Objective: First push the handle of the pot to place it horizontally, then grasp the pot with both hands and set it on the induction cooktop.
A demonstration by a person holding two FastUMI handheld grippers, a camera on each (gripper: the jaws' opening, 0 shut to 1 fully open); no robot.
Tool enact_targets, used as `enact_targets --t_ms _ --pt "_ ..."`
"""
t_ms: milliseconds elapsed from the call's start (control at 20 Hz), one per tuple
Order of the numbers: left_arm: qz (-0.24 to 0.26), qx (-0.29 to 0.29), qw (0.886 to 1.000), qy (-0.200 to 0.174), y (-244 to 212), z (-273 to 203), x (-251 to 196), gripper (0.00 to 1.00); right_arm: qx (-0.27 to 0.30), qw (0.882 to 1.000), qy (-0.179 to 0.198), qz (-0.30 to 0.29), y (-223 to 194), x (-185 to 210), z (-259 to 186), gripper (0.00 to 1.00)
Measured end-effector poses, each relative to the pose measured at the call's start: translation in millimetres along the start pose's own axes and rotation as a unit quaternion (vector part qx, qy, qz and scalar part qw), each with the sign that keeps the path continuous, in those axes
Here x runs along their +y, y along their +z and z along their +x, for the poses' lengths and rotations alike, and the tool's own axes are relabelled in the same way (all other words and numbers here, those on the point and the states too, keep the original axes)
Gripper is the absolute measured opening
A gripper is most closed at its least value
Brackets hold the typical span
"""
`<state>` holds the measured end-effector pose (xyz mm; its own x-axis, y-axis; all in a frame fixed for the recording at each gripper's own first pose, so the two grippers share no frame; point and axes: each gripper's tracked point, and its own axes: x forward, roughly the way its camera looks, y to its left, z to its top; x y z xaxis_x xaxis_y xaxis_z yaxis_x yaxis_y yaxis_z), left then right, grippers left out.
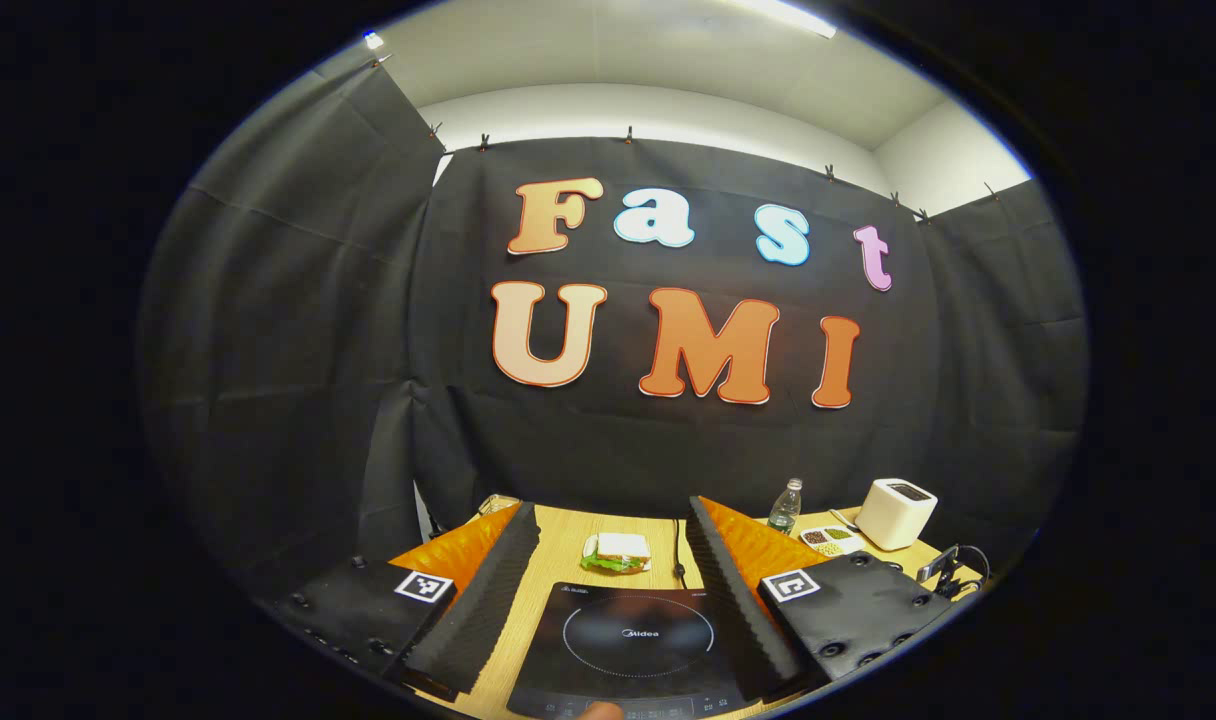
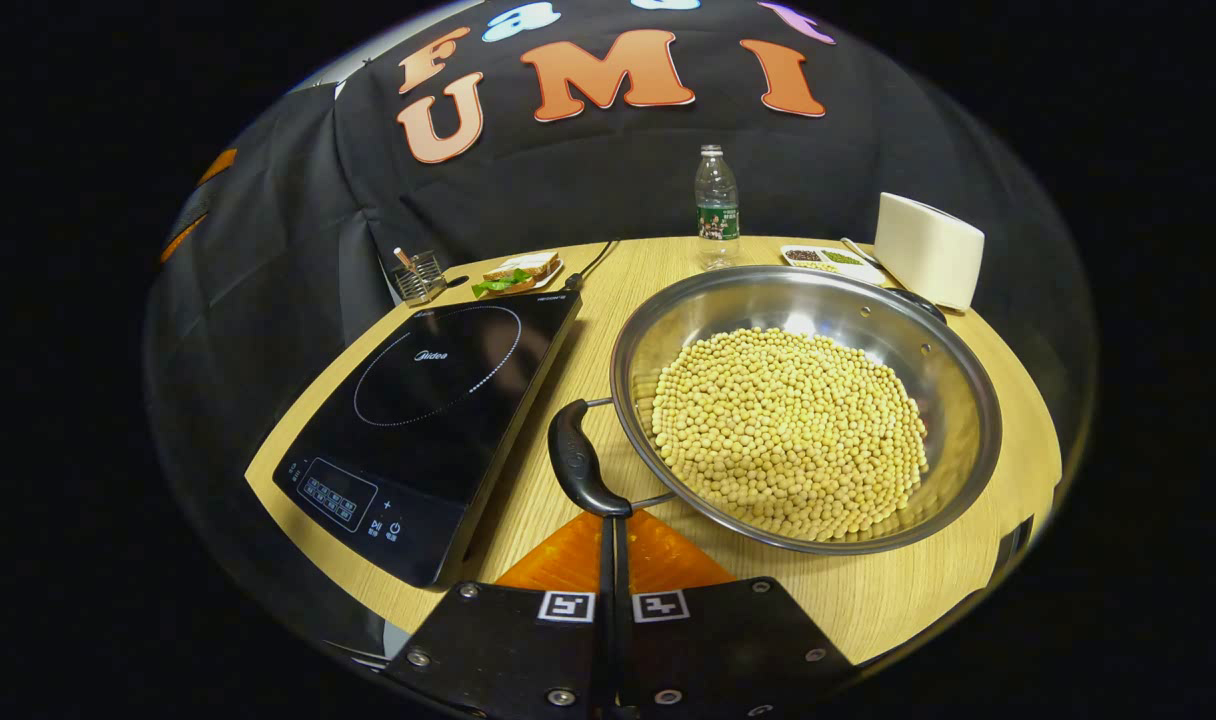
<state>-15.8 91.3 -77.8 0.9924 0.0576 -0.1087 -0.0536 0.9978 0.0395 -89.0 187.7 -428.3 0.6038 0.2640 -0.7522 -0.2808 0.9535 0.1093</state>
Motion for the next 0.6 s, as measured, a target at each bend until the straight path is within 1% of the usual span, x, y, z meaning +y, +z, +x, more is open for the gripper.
enact_targets --t_ms 100,250,400,600 --pt "-0.001 0.0 1.0 0.003 1.0 -0.4 4.9 0.98 -0.001 1.0 0.0 0.0 3.0 4.2 3.5 0.0" --pt "-0.003 -0.004 1.0 0.006 4.4 1.0 10.6 0.98 -0.001 1.0 0.015 0.008 8.1 17.1 9.3 0.0" --pt "-0.002 -0.011 1.0 0.006 8.5 0.5 13.0 0.97 0.001 1.0 0.004 0.0 8.4 16.4 19.3 0.0" --pt "-0.002 -0.01 1.0 0.001 4.7 2.1 17.2 0.97 0.005 1.0 0.007 0.011 13.8 22.4 26.6 0.0"
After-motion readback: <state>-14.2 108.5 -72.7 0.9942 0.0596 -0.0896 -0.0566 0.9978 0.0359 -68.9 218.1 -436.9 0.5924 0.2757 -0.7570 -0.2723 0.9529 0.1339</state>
